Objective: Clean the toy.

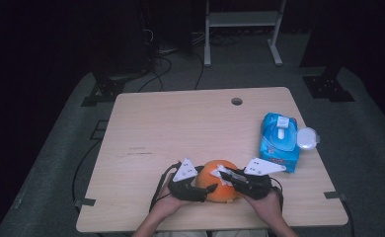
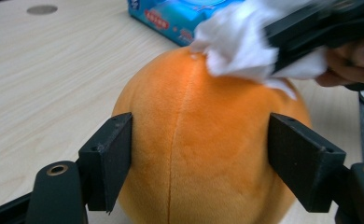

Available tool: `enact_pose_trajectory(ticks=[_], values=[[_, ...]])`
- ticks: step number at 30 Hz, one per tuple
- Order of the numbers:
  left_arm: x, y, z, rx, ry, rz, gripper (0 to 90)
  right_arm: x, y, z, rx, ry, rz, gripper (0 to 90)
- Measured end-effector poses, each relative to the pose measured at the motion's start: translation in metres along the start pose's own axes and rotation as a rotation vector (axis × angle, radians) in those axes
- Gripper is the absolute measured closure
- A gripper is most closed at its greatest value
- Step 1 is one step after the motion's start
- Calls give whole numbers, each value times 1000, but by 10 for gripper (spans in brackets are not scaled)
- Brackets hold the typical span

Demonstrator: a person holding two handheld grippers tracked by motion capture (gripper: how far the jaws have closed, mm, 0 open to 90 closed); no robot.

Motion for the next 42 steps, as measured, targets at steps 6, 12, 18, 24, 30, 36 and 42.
enact_pose_trajectory(ticks=[6,12,18,24,30,36,42], values=[[2,-1,-4,4,-38,-13,186,2,-4,13,16,33,5,772],[-3,-2,7,-29,47,-15,291,-6,-3,-5,-11,-22,12,776],[0,-3,-2,2,-36,9,159,-1,-7,10,6,14,-9,779],[8,6,-4,24,-82,-30,173,-1,-8,13,6,32,-12,778],[-9,-4,7,-24,5,14,335,-12,-11,4,-37,103,61,778],[-12,-2,9,-11,1,38,261,-7,-14,14,-17,111,50,780],[-10,4,7,-30,-32,13,197,-5,-15,17,4,126,38,780]])
Point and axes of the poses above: each handheld gripper's, and its own axes: y roughly forward along the jaws, x roughly out of its underside, z roughly to its right, the point moved 2 cm from there along y, roughly forward along the jaws, and after that the axes turned 6 degrees about z, right-handed, at the moved point
